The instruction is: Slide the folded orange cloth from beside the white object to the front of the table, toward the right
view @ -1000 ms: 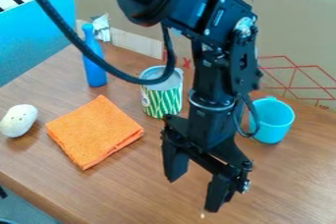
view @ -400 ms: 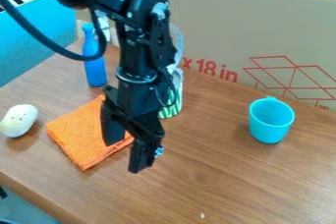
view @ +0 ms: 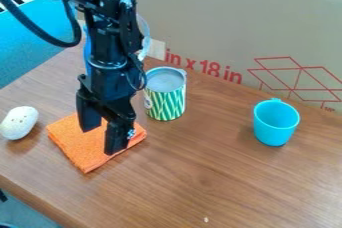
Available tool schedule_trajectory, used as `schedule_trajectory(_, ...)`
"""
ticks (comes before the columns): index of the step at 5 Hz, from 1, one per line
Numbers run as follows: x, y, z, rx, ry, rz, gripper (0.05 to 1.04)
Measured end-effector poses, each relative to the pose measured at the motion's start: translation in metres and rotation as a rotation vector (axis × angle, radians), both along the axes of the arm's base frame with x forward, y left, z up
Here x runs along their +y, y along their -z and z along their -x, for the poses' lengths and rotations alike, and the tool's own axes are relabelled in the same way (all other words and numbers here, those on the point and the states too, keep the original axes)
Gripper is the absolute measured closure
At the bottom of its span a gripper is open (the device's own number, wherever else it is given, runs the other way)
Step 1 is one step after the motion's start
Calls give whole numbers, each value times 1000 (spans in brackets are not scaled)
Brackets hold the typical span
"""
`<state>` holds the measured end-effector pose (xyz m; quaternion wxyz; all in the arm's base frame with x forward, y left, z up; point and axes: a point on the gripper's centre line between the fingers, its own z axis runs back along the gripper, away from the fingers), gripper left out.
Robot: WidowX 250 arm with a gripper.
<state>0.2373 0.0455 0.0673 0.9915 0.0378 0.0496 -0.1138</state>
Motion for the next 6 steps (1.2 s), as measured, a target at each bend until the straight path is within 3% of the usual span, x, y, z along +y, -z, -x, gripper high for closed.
schedule_trajectory(3,25,15,-32,48,-24,-63,83)
schedule_trajectory(4,24,31,-31,116,-53,-66,83)
schedule_trajectory(6,6,44,-34,144,-23,-81,82)
